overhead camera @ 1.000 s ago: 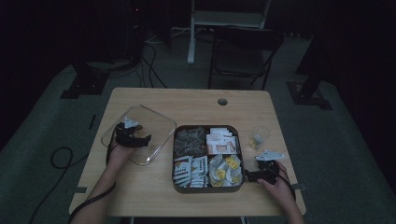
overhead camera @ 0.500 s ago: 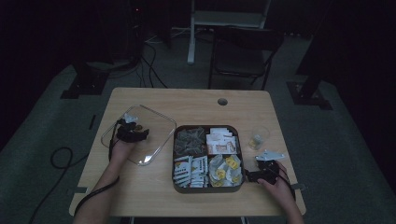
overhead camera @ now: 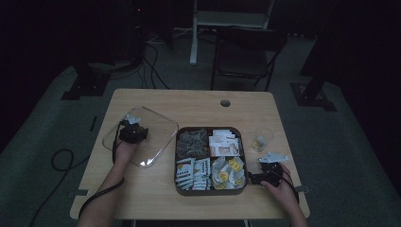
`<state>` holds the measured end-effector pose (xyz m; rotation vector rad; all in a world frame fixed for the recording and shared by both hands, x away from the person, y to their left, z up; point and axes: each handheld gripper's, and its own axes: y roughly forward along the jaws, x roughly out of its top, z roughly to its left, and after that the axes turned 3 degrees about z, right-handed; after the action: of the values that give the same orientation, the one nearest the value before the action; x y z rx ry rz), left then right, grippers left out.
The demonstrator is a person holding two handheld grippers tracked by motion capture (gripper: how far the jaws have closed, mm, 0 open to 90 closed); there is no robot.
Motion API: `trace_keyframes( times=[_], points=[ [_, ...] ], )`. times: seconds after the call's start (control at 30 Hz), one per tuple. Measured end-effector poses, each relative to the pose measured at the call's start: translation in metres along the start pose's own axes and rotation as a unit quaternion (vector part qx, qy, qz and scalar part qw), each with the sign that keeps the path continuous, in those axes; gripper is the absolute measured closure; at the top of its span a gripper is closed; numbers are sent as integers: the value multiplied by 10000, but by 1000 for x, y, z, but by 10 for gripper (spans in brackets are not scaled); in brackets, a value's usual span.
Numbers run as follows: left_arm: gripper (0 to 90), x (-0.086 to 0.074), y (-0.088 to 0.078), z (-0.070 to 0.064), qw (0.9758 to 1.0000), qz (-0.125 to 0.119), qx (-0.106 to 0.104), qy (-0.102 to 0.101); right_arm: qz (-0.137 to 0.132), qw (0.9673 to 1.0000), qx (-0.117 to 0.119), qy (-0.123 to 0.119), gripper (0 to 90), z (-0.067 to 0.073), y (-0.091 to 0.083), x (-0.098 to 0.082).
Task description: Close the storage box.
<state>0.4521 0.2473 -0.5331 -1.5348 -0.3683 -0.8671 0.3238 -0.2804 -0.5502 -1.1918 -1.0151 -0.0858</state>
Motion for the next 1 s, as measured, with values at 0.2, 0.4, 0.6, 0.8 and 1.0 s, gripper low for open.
trace_keyframes(
  times=[0.2, 0.4, 0.6, 0.8, 1.0],
  points=[
    [596, -2, -1, -1, 9999, -79, 31, 97, 0, 10000, 0, 1, 132, 0, 0, 0],
    [600, -3, -6, -6, 9999, -5, -82, 152, 0, 10000, 0, 1, 132, 0, 0, 0],
    [601, -1, -17, -1, 9999, -66, -49, 144, 0, 10000, 0, 2, 132, 0, 0, 0],
    [601, 6, -30, 8, 9999, -126, -74, 85, 0, 10000, 0, 1, 132, 0, 0, 0],
    [601, 10, -39, 13, 9994, -214, -265, -57, 0, 10000, 1, 0, 132, 0, 0, 0]
  ],
)
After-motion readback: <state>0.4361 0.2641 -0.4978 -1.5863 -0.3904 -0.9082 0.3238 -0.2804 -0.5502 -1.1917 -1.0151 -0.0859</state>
